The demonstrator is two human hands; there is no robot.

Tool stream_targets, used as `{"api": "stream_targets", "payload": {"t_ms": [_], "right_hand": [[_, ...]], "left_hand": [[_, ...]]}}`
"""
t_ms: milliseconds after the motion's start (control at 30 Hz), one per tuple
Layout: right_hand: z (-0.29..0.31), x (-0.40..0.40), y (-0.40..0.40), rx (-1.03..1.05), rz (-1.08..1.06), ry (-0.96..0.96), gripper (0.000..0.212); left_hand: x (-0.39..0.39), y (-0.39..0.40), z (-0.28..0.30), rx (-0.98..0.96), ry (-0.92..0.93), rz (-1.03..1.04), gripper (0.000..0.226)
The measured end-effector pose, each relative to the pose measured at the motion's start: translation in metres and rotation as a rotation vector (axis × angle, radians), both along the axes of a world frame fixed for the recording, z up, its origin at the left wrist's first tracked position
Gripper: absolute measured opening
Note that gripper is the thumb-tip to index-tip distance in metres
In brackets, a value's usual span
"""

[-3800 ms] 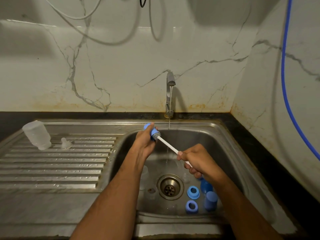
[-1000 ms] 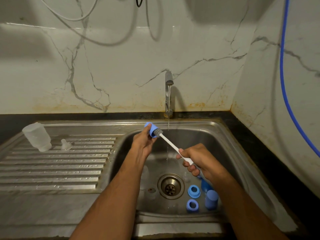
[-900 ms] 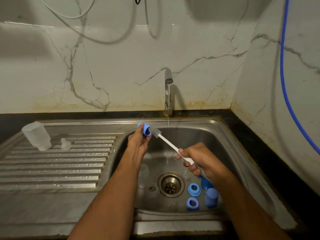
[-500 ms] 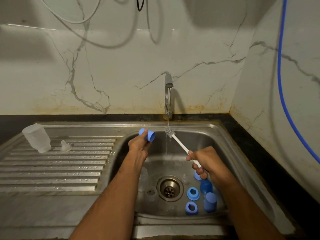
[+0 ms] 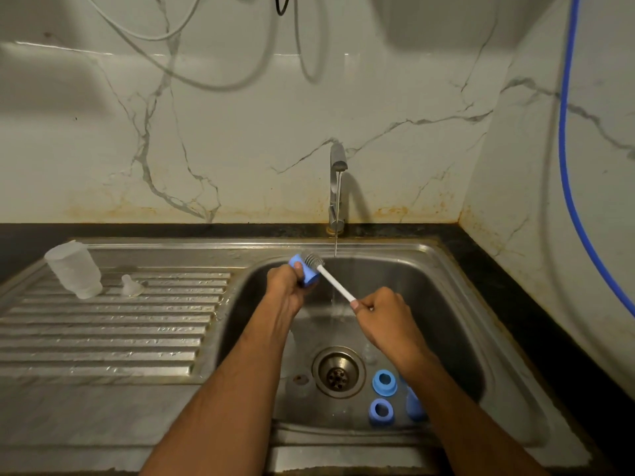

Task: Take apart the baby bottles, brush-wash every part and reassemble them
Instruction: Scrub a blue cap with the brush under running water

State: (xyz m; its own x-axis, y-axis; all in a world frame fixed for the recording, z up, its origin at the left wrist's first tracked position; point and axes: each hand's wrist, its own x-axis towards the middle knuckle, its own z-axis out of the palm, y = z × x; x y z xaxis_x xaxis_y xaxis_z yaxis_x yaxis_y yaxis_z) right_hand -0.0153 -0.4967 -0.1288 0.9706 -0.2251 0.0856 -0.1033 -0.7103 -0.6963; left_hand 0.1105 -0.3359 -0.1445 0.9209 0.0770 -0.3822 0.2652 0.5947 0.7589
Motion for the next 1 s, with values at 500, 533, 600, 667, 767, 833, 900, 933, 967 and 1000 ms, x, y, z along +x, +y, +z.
{"api": "stream_targets", "payload": {"t_ms": [500,533,600,667,767,833,900,933,967,1000], "right_hand": [[0.000,-0.005,-0.002,0.030,0.008,0.008,0.030],[0.000,-0.004,-0.001,0.047,-0.003,-0.001,0.028],[-0.001,-0.003,0.001,0.053,-0.016,-0.010,0.027],[-0.001,-0.002,0.006,-0.003,-0.012,-0.009,0.029],[0.003,0.000,0.009,-0.055,-0.010,-0.003,0.036],[0.003,0.001,0.006,-0.045,-0.003,-0.005,0.038],[-0.001,0.000,0.001,-0.030,0.028,0.004,0.038],[-0.004,-0.001,0.000,-0.021,0.043,0.016,0.039],[-0.007,-0.001,-0.001,-0.012,0.049,0.023,0.040],[-0.008,-0.001,-0.001,-0.007,0.045,0.020,0.040]], "left_hand": [[0.002,0.003,-0.001,-0.012,0.001,0.031,0.041],[0.001,0.001,-0.001,-0.013,-0.007,0.011,0.039],[-0.004,-0.003,0.000,0.014,-0.025,-0.053,0.030],[-0.006,-0.005,0.000,0.037,-0.027,-0.083,0.027],[-0.004,-0.001,-0.003,0.017,0.005,-0.059,0.030],[-0.003,0.003,-0.002,-0.019,0.017,-0.019,0.034],[-0.001,0.008,0.000,-0.052,0.026,0.017,0.035],[0.001,0.011,0.000,-0.056,0.024,0.029,0.035],[0.001,0.012,0.001,-0.042,0.027,0.036,0.035],[0.001,0.012,0.001,-0.013,0.030,0.031,0.037]]}}
